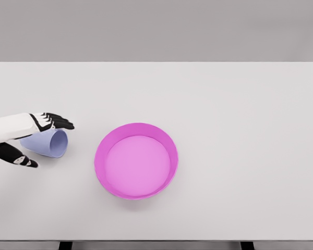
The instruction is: Flip the cup with left arm and place it on the plate
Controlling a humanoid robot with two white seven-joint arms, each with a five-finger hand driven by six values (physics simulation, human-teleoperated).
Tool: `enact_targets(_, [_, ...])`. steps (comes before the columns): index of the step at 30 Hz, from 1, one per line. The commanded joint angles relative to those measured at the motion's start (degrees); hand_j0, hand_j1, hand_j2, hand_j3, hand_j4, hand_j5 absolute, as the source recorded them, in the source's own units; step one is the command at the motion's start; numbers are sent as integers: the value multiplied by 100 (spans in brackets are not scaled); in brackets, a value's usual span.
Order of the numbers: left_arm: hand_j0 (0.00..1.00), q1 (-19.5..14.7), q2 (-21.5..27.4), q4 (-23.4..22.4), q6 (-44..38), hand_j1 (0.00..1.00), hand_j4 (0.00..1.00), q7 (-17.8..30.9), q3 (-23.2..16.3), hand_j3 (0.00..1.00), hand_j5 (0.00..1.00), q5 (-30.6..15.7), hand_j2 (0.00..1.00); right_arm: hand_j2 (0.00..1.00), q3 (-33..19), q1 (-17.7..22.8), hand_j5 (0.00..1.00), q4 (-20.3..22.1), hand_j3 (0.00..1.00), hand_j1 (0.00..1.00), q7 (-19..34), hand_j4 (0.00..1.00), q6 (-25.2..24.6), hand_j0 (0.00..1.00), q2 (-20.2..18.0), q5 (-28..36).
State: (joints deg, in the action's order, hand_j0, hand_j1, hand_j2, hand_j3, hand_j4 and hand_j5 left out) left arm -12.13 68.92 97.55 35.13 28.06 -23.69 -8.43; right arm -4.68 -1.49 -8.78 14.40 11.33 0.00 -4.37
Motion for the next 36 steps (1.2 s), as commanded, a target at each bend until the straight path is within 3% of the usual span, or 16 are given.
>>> enact_targets(1, [100, 0, -28, -377, -13, 100, 100, -2, -21, 100, 100, -36, 100, 100, 2, 0, 100, 0, 100, 100, 1, 100, 1, 100, 0, -2])
enact_targets(4, [100, -167, -239, -825, -13, 100, 100, -2, -48, 100, 100, -10, 100, 100, -7, 0, 100, 0, 100, 100, 1, 100, 1, 100, 0, -2])
enact_targets(10, [100, -193, -441, -817, -13, 100, 100, -20, -267, 100, 100, 166, 100, 100, 2, 0, 100, 0, 100, 100, 1, 100, 1, 100, 0, -2])
enact_targets(18, [100, -545, -529, -1081, -13, 100, 100, -28, -751, 100, 100, 122, 100, 100, 2, 0, 100, 0, 100, 100, 1, 100, 1, 100, 0, -2])
enact_targets(36, [100, -659, -529, -1168, -13, 100, 100, -2, -786, 100, 100, 87, 100, 100, 11, 0, 100, 0, 100, 100, 1, 100, 1, 100, 0, -2])
